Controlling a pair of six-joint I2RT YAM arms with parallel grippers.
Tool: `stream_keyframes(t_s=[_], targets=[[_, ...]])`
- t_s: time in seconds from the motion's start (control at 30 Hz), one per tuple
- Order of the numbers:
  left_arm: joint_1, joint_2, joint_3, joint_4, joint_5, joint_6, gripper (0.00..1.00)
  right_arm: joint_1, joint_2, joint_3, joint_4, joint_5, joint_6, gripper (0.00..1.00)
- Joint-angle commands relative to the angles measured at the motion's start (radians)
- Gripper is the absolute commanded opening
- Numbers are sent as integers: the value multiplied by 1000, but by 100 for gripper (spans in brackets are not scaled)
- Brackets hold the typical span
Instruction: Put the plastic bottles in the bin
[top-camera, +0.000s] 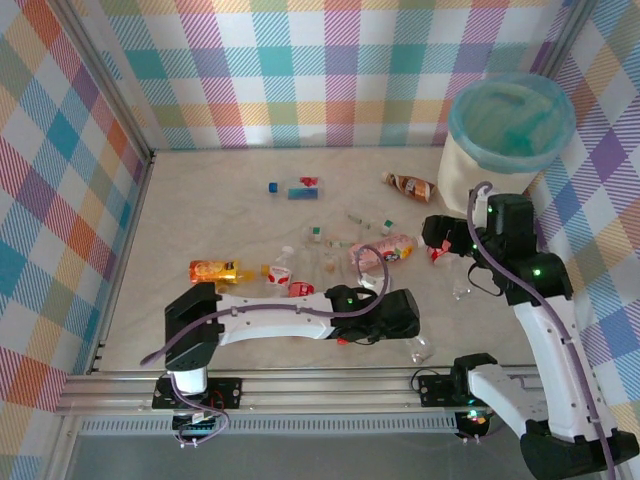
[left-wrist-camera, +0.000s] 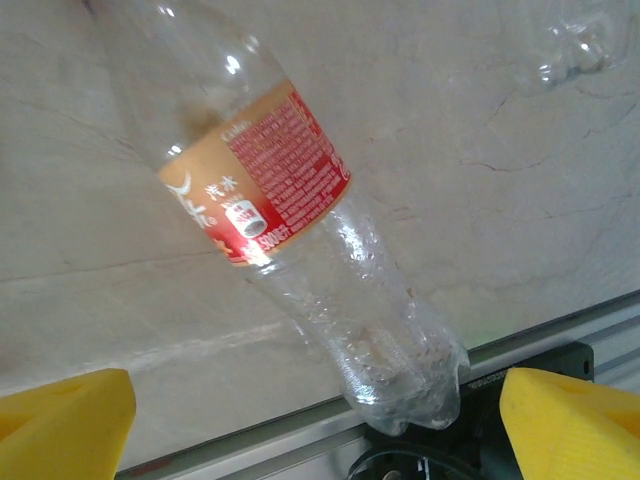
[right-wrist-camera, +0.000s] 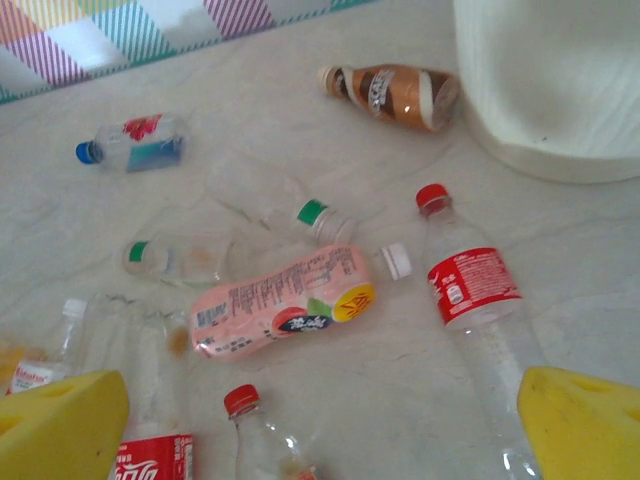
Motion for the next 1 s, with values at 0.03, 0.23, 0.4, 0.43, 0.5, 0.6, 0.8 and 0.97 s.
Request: stream_keyframes(t_s=[0.03, 0.23, 0.4, 0.43, 0.5, 0.6, 0.8, 0.97], targets=[[-9, 60, 60, 17, 20, -67, 98, 1, -49, -23, 50, 17, 12, 100], [10, 150, 73, 80, 112, -94, 98, 1, -98, -82, 98, -25, 35, 100], [18, 208, 103, 80, 135, -68, 95, 1, -108, -116, 120, -47, 38, 100], [20, 214, 101, 81, 136, -64, 94, 1, -110, -122, 124, -47, 39, 100], [31, 233, 84, 90, 152, -82, 91, 1, -111, -133, 133, -50, 39, 99], [56, 240, 30, 170, 200, -112, 85, 2, -108, -142, 144, -62, 44, 100], [70, 223, 38, 123, 160, -53, 74, 1, -97, -149, 152, -73, 41, 100], [69, 204, 41, 107, 144, -11, 66, 1, -94, -150, 158, -71, 33, 99]])
